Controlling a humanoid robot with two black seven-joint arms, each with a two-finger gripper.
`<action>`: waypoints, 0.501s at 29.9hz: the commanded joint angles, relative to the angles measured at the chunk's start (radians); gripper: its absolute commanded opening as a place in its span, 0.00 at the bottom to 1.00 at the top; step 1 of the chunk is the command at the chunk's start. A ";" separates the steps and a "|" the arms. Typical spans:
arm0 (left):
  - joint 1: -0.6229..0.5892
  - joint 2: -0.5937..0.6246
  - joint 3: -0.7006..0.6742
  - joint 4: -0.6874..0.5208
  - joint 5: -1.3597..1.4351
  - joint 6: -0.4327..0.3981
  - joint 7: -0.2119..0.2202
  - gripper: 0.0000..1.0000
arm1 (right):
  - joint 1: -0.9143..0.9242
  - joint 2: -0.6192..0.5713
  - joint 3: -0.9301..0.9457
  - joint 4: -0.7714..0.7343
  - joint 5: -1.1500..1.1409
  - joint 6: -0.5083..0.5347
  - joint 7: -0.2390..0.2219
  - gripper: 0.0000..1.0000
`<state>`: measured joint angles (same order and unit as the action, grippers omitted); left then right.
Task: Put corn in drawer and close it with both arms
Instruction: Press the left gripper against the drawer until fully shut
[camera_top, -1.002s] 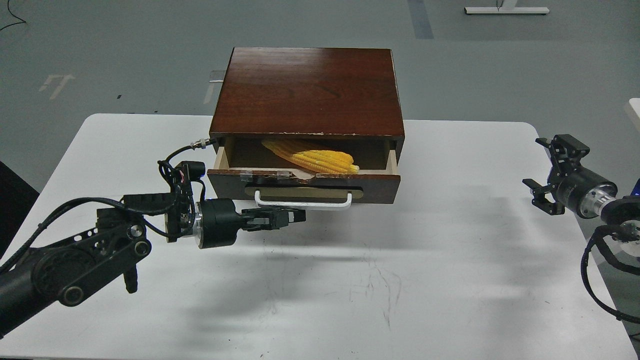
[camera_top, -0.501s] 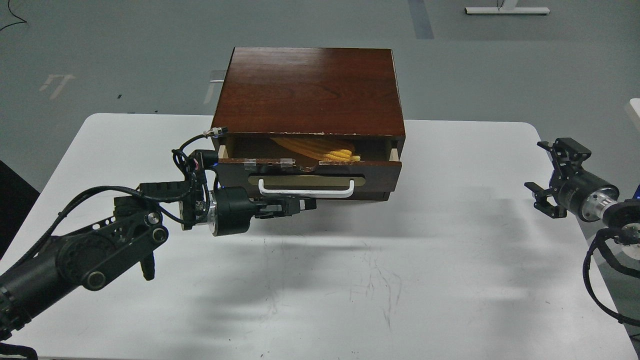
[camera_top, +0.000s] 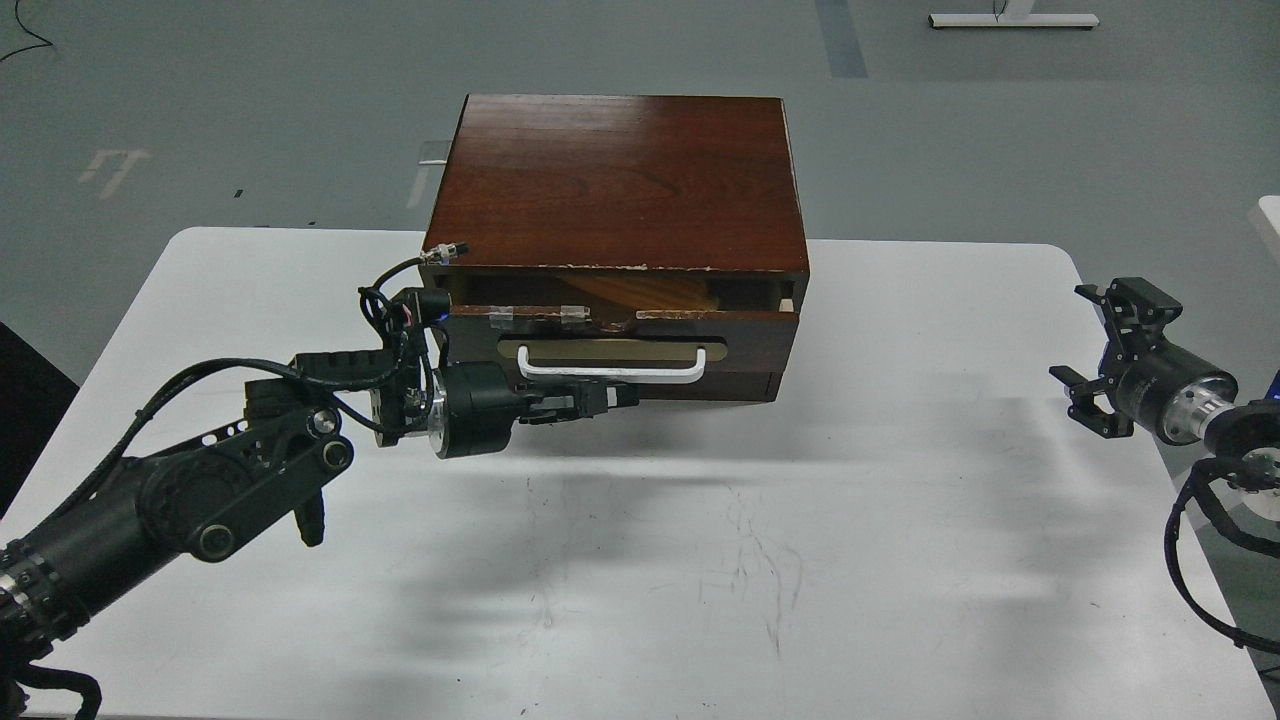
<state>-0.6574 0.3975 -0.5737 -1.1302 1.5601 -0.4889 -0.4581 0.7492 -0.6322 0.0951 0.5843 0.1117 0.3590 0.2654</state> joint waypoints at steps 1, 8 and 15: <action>-0.010 -0.006 0.000 0.021 0.000 0.000 -0.002 0.01 | -0.001 0.005 0.000 -0.004 -0.001 0.000 0.000 1.00; -0.048 -0.034 0.000 0.072 -0.003 0.000 -0.007 0.01 | -0.004 0.006 0.002 -0.004 -0.033 0.000 0.000 1.00; -0.057 -0.057 0.000 0.101 -0.002 0.000 -0.008 0.01 | -0.004 0.006 0.002 -0.004 -0.033 0.001 0.000 1.00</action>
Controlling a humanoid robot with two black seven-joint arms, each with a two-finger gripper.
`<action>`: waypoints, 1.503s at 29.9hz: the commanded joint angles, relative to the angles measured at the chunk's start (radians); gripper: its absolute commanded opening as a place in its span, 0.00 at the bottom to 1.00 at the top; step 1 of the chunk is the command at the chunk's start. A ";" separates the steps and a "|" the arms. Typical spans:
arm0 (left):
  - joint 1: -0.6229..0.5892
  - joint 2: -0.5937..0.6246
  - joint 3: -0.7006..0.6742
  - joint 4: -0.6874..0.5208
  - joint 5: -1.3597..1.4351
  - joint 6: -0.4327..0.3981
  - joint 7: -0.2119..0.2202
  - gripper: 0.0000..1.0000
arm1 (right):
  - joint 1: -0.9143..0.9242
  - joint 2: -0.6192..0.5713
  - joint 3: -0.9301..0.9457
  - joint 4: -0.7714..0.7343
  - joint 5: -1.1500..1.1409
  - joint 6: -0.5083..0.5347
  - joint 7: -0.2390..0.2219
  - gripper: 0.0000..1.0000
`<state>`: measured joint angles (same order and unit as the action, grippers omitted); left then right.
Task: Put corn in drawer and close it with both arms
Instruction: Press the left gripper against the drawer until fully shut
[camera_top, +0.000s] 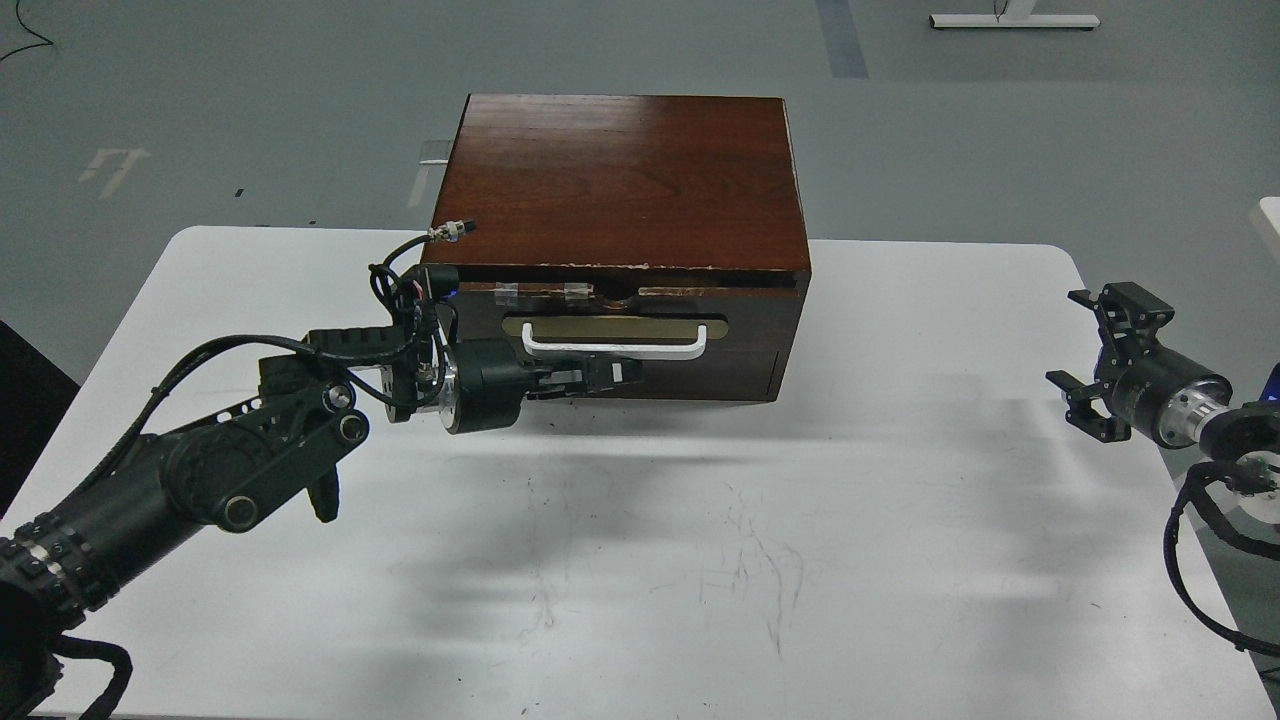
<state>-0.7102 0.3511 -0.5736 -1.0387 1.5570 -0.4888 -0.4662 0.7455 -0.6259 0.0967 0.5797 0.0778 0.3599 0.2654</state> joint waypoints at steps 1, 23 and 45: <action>-0.006 -0.014 0.000 0.017 0.000 0.000 0.000 0.01 | 0.000 0.000 0.000 0.000 -0.001 0.002 0.000 1.00; -0.029 -0.029 0.000 0.058 -0.001 0.000 -0.002 0.05 | 0.002 0.008 0.002 0.000 -0.001 0.004 0.000 1.00; -0.037 -0.041 0.040 0.068 -0.015 0.000 -0.023 0.13 | 0.000 0.008 0.001 0.000 -0.001 0.004 0.000 1.00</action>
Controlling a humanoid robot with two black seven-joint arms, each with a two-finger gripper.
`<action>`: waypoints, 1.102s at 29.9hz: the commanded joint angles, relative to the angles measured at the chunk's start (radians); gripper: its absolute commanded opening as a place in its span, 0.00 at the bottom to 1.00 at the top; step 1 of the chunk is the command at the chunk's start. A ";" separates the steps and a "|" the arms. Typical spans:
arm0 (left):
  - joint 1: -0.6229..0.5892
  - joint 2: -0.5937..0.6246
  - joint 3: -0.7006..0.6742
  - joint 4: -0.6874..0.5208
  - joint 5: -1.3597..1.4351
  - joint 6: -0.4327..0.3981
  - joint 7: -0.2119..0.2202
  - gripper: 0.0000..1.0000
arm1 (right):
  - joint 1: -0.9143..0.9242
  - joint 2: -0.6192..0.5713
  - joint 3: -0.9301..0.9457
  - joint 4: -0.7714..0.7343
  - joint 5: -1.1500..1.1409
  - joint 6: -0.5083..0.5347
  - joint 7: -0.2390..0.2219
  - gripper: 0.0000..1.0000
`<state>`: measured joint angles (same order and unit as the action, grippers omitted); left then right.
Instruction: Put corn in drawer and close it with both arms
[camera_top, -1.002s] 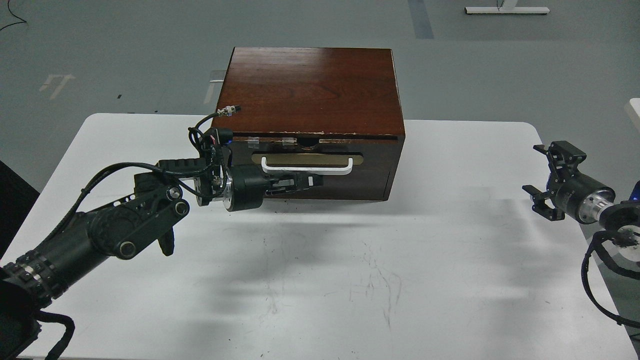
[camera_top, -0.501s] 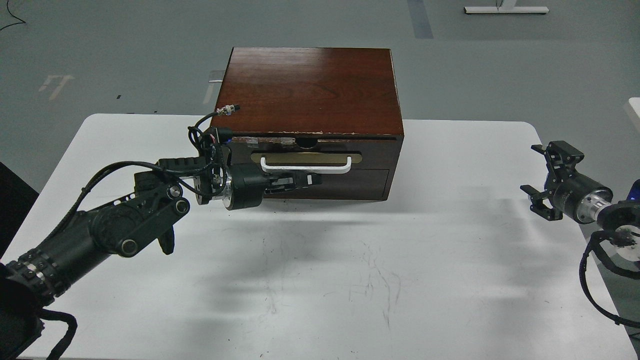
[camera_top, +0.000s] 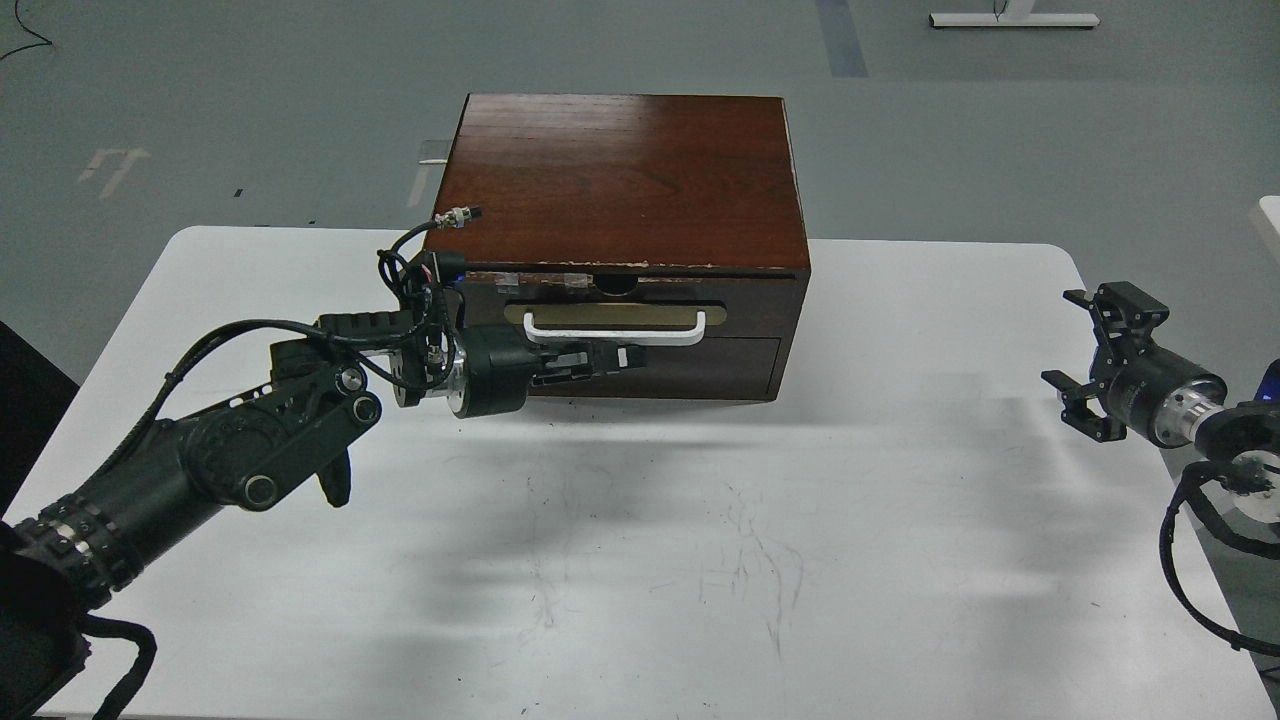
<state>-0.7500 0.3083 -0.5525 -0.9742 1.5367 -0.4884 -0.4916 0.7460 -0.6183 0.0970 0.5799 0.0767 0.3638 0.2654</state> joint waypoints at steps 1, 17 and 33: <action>0.003 0.003 0.019 0.003 0.005 0.000 0.003 0.14 | 0.000 0.000 0.001 0.000 0.000 0.000 0.000 1.00; 0.008 0.115 0.034 -0.178 -0.243 0.000 0.003 0.85 | 0.004 -0.001 0.001 -0.002 0.000 0.000 0.000 1.00; -0.086 0.382 -0.257 0.002 -0.719 0.000 0.033 0.97 | 0.188 0.012 0.085 0.015 0.002 -0.002 0.138 1.00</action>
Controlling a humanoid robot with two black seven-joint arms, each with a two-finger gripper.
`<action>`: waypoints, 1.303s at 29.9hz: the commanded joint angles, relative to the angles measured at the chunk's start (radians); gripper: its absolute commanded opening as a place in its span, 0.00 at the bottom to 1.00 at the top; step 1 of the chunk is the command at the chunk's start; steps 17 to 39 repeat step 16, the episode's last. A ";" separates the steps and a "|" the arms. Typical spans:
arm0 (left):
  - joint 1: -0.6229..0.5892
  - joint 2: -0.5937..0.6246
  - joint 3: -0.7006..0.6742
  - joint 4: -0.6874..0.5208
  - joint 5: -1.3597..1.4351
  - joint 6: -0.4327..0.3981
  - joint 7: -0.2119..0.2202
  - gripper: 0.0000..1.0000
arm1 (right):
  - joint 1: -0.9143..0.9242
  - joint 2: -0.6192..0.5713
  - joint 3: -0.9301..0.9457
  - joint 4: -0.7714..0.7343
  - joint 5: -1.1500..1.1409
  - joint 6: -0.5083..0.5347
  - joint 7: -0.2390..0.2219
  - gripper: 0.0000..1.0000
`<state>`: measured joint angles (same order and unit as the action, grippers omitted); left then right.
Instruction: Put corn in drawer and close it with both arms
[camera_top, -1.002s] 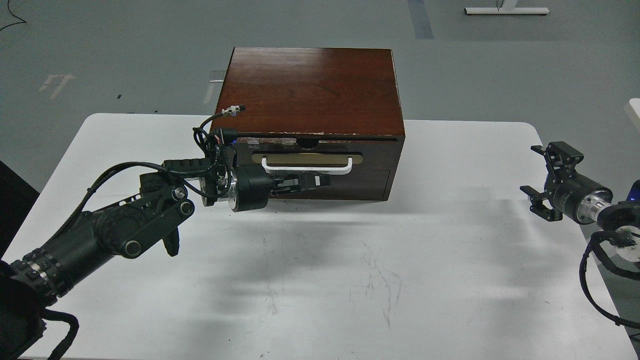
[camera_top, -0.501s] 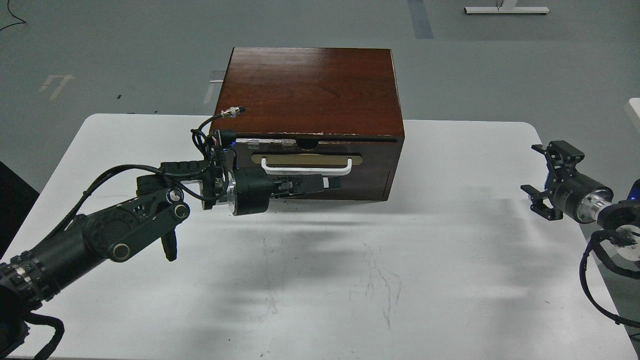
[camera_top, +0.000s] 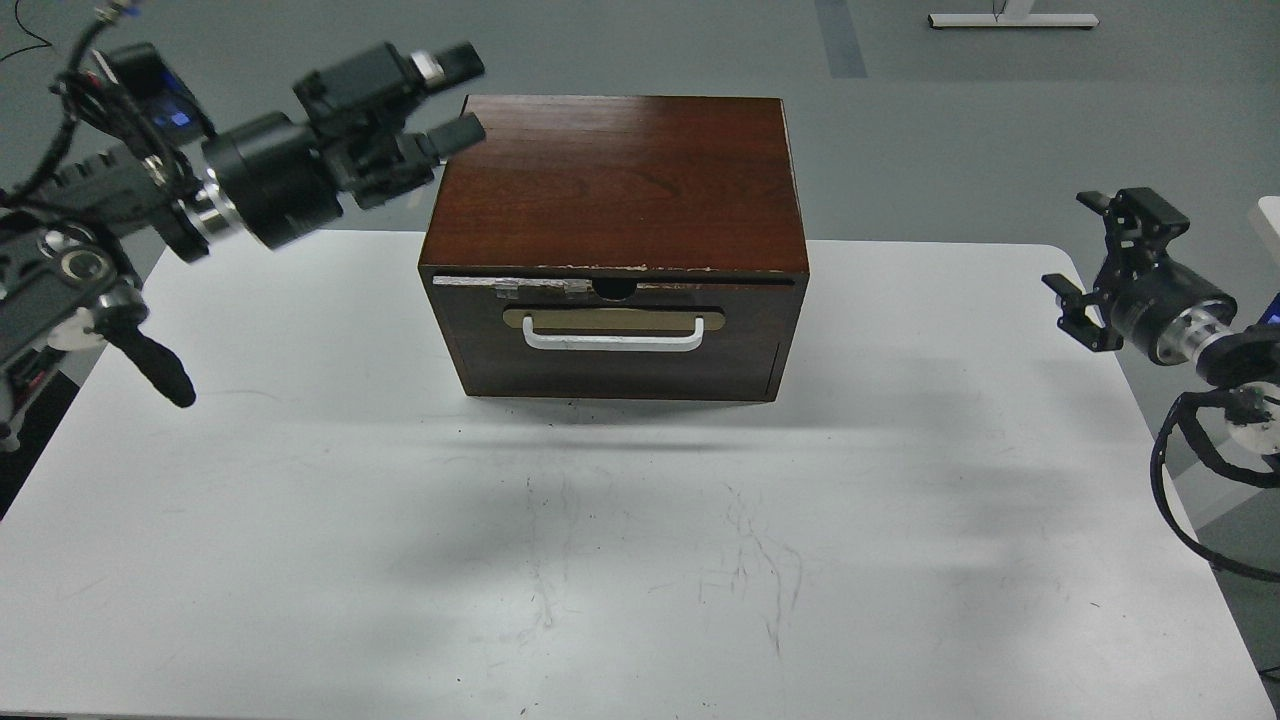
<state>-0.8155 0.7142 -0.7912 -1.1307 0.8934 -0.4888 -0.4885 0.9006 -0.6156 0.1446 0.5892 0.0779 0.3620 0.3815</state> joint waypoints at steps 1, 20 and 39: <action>-0.014 -0.038 -0.020 0.202 -0.149 0.000 0.112 0.97 | 0.040 0.026 0.059 0.012 0.000 0.000 0.023 1.00; 0.211 -0.087 -0.026 0.293 -0.659 0.000 0.462 0.98 | 0.040 0.129 0.124 0.098 0.002 -0.001 0.050 1.00; 0.211 -0.087 -0.026 0.293 -0.659 0.000 0.462 0.98 | 0.040 0.129 0.124 0.098 0.002 -0.001 0.050 1.00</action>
